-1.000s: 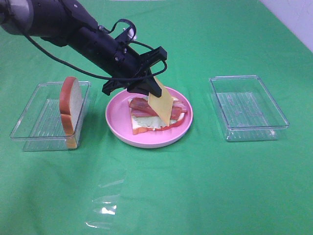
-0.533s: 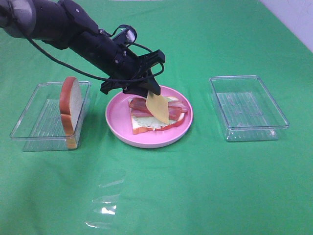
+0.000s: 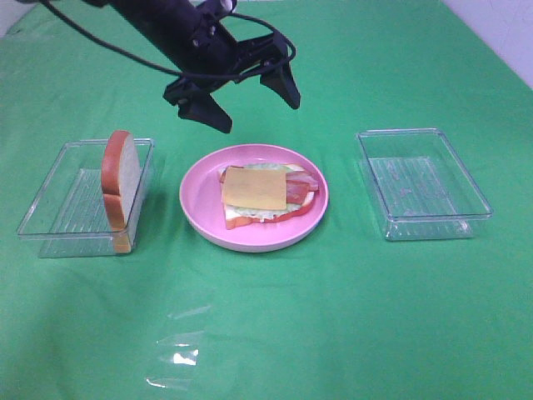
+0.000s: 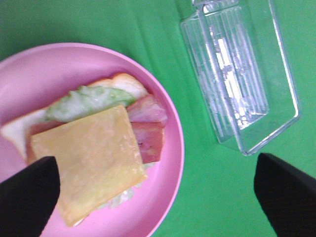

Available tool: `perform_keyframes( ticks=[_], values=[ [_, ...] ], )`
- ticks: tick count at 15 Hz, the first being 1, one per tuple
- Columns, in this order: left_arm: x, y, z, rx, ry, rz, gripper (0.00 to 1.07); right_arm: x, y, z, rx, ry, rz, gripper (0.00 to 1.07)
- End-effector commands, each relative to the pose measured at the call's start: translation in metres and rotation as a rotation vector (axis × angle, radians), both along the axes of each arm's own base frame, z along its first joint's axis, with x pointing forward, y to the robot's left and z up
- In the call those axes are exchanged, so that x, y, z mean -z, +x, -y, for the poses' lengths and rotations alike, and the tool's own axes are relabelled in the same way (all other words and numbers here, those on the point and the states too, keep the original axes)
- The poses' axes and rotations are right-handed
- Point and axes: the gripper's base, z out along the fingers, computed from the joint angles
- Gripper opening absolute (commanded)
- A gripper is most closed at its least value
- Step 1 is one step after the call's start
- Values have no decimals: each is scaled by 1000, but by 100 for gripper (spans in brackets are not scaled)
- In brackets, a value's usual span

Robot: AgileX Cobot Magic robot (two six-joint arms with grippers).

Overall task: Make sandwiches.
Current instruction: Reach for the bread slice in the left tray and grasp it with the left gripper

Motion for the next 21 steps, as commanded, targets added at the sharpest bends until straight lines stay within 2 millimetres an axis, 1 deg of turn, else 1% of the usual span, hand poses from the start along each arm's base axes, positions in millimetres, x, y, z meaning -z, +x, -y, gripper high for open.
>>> perform_keyframes(
  ticks=[1, 2, 3, 5, 6, 7, 8, 10, 12, 14, 16, 21],
  values=[
    [-35, -2, -10, -19, 178, 6, 102, 0, -3, 0, 1, -5, 31, 98],
    [-50, -3, -18, -21, 262, 24, 102, 0, -3, 0, 1, -5, 31, 98],
    [-57, -4, -20, -24, 289, 30, 102, 0, -3, 0, 1, -5, 31, 98],
    [-89, -11, -26, -46, 272, 104, 102, 0, -3, 0, 1, -4, 31, 98],
    [-98, -15, -29, -51, 273, 125, 102, 0, -3, 0, 1, -4, 31, 98],
    [-103, -20, -33, -56, 290, 133, 102, 0, -3, 0, 1, -4, 31, 98],
    [-101, -31, -47, -68, 380, 122, 102, 0, -3, 0, 1, -4, 31, 98],
    [-93, -39, -66, -107, 441, 73, 102, 0, -3, 0, 1, -4, 31, 98],
    [-78, -48, -90, -159, 458, -27, 102, 0, -3, 0, 1, -4, 31, 98],
    [-60, -53, -105, -173, 486, -105, 102, 0, -3, 0, 1, -3, 31, 98],
    [-40, -55, -107, -169, 509, -158, 101, 0, -3, 0, 1, -3, 31, 98],
    [-2, -37, -100, -236, 492, -202, 101, 0, -3, 0, 1, -3, 31, 98]
  ],
)
